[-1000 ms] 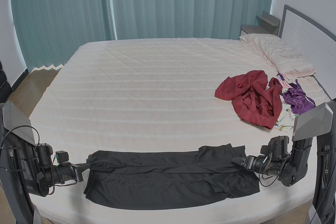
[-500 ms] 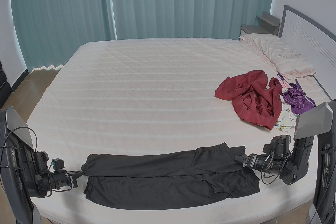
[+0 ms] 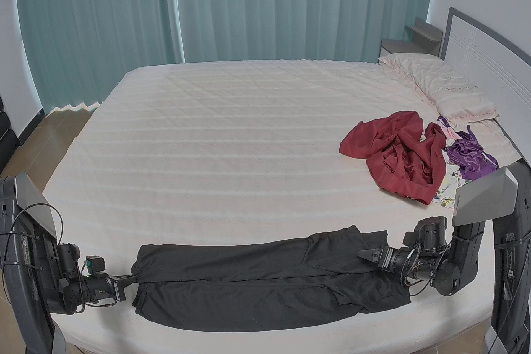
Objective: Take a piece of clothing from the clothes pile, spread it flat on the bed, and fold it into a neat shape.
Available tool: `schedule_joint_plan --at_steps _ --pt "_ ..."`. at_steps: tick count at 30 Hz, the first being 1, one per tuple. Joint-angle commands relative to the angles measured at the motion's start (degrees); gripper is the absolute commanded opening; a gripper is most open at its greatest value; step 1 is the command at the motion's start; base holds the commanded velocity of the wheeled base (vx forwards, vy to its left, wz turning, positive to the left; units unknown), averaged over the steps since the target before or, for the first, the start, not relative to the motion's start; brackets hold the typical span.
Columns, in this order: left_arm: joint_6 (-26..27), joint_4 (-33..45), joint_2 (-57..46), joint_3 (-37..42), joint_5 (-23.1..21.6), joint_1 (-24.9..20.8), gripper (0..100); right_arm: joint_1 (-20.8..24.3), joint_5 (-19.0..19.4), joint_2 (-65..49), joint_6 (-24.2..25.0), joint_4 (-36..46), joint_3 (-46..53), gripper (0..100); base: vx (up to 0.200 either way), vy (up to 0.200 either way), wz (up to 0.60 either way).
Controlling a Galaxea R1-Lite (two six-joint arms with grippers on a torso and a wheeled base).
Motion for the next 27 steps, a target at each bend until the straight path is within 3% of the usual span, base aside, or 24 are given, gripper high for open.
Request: schedule_joint_plan --at_steps 1,2,14,18,24,26,27 --pt "0.02 -1.02 0.3 0.0 -0.05 -0.07 0 0.45 -0.12 1.05 -0.19 1.06 -1.77 100 0.0 0.0 0.0" --pt "0.1 -1.02 0.3 0.0 -0.05 -0.07 0 0.45 -0.12 0.87 -0.19 2.11 -2.65 0 0.0 0.0 0.0" --pt "-0.16 -1.02 0.22 -0.88 0.13 -0.07 0 -0.96 -1.09 -2.29 0.25 2.11 -0.89 0 0.0 0.0 0.0" --pt "-2.71 -1.02 -0.05 -2.9 0.3 -0.16 0 -1.13 -1.09 -2.73 1.13 0.62 -1.51 0 0.0 0.0 0.0" --pt "-14.57 -1.02 -5.06 -4.13 1.1 -2.36 0 -1.75 -2.14 -2.64 4.21 -2.63 -2.65 0 0.0 0.0 0.0" --pt "-21.61 -1.02 -7.61 -5.36 4.61 -4.64 0 -1.66 -2.23 -2.47 5.18 -4.04 -2.92 0 0.0 0.0 0.0" --pt "-27.76 -1.02 -9.1 -7.38 10.24 -7.37 0 -1.66 -2.23 -2.38 5.35 -5.09 -3.09 0 0.0 0.0 0.0"
